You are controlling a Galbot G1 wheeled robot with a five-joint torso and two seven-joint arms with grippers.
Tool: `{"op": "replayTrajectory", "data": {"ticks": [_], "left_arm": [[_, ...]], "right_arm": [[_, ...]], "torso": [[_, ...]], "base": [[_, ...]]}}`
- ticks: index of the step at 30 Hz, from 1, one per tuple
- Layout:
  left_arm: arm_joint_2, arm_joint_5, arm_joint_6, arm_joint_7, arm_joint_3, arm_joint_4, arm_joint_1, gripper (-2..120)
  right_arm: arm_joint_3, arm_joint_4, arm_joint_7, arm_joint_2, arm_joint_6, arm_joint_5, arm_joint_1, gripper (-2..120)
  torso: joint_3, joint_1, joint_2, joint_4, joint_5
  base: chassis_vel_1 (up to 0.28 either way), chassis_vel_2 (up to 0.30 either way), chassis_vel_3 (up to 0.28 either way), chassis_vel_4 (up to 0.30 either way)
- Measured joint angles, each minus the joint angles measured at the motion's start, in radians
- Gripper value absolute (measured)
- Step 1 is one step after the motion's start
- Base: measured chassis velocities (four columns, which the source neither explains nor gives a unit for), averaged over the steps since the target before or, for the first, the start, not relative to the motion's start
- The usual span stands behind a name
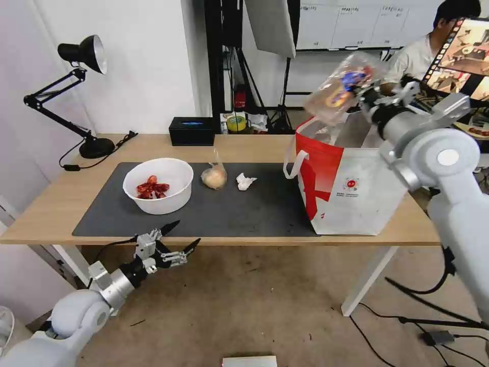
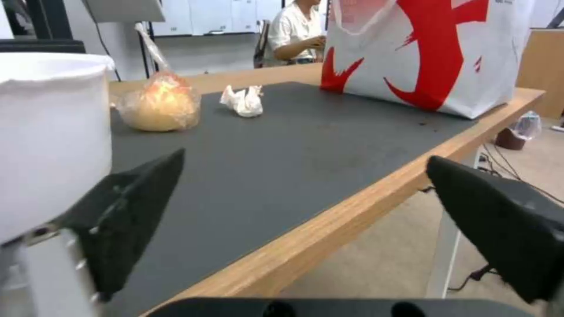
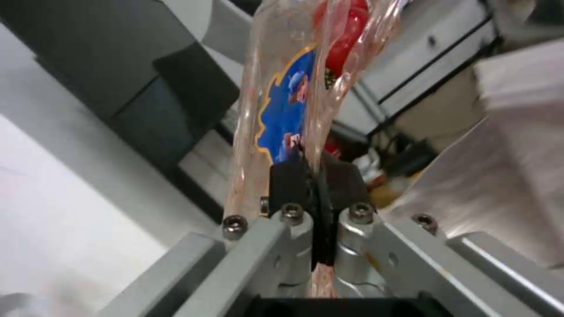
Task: Pick up the trash from the table and place it into the takeout bag.
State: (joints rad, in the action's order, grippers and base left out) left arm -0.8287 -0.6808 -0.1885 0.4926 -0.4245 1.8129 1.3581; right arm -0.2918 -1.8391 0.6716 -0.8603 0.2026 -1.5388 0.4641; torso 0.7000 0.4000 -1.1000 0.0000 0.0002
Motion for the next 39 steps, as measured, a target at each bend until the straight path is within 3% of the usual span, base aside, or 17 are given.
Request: {"op": "replayTrajectory", "data": {"ticks": [8, 19, 22, 24, 25, 29, 33, 39], "left_arm": [[0.000, 0.001, -0.003, -0.007, 0.007, 0.001, -0.001, 115], [0.002, 0.008, -0.005, -0.017, 0.016, 0.012, -0.001, 107], [0.002, 0.008, -0.005, -0.021, 0.025, 0.009, -0.004, 101], [0.002, 0.008, -0.005, -0.022, 0.028, 0.009, -0.006, 100], [0.002, 0.008, -0.005, -0.022, 0.028, 0.009, -0.006, 100], [0.013, 0.007, -0.005, -0.026, 0.030, 0.005, -0.013, 100], [0.023, 0.001, -0.004, -0.028, 0.030, 0.003, -0.021, 100], [0.038, -0.016, 0.000, -0.028, 0.015, 0.007, -0.026, 100]], "right_arm": [[0.016, -0.002, -0.052, 0.009, 0.035, 0.117, 0.090, 0], [0.015, -0.051, -0.013, 0.021, 0.069, 0.035, 0.134, 0], [0.006, -0.064, 0.053, 0.021, 0.099, -0.047, 0.141, 7], [-0.006, -0.062, 0.091, 0.017, 0.114, -0.100, 0.147, 19], [-0.006, -0.062, 0.091, 0.017, 0.114, -0.100, 0.147, 19], [-0.015, -0.055, 0.107, 0.012, 0.119, -0.119, 0.153, 37], [-0.016, -0.052, 0.107, 0.009, 0.120, -0.120, 0.153, 49], [-0.008, -0.063, 0.009, 0.015, 0.120, -0.092, 0.133, 72]], "torso": [[0.000, 0.000, 0.000, 0.0000, 0.0000], [0.000, 0.000, 0.000, 0.0000, -0.0002], [0.000, 0.000, 0.000, 0.0001, -0.0003], [0.000, 0.000, 0.000, 0.0001, -0.0003], [0.000, 0.000, 0.000, 0.0001, -0.0003], [0.000, 0.000, 0.000, 0.0000, -0.0003], [0.000, 0.000, 0.000, 0.0001, -0.0001], [0.000, 0.000, 0.000, 0.0000, -0.0001]], "base": [[0.000, 0.000, 0.000, 0.000], [0.000, 0.000, 0.000, 0.000], [0.000, 0.000, 0.000, 0.000], [0.000, 0.000, 0.000, 0.000], [0.000, 0.000, 0.000, 0.000], [0.000, 0.000, 0.000, 0.000], [0.000, 0.000, 0.000, 0.000], [0.000, 0.000, 0.000, 0.000]]}}
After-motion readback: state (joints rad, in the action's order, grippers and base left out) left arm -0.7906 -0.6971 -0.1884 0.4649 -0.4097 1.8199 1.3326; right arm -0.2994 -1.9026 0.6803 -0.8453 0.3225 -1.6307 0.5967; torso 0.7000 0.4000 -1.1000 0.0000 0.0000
